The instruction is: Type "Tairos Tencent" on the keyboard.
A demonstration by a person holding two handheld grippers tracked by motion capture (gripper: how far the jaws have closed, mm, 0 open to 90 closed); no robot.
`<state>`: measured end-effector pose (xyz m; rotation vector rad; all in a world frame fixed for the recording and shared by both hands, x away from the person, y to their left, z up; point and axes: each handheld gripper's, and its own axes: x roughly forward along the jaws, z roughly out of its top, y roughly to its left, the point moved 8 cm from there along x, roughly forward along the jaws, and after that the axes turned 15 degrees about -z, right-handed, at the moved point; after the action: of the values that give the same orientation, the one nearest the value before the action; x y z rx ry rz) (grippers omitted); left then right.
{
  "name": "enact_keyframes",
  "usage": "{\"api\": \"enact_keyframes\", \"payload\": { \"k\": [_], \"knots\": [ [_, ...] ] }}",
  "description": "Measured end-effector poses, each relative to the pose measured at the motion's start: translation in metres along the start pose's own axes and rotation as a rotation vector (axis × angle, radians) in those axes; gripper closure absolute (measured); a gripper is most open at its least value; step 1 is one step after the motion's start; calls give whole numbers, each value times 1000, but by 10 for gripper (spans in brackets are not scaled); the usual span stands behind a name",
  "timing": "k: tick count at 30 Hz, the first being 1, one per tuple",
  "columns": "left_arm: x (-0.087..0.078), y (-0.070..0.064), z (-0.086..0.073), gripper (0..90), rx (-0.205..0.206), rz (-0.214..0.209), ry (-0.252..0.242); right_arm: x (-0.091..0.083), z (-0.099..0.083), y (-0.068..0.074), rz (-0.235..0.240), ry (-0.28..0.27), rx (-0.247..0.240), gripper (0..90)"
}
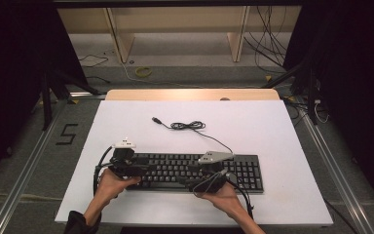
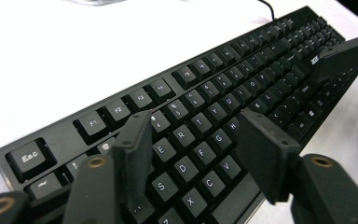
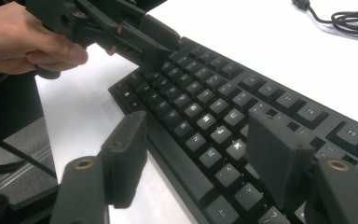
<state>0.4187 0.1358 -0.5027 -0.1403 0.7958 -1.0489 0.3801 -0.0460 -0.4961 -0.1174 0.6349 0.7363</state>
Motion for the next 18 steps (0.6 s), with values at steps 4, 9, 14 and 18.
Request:
{"api": "enact_keyframes", "payload": {
  "k": [4,9,14,18],
  "knots": [
    [-4,-1,-1,400,-14,-5,-24,4,1,1,-12,19,-4,449],
    [-6,-1,-2,375,-16,-6,-37,9,0,1,-19,41,-13,519],
    [-7,-1,-3,348,-21,-8,-34,14,1,2,-19,53,-13,562],
    [-8,-1,-4,333,-23,-7,-37,17,2,2,-23,61,-21,620]
  ]
}}
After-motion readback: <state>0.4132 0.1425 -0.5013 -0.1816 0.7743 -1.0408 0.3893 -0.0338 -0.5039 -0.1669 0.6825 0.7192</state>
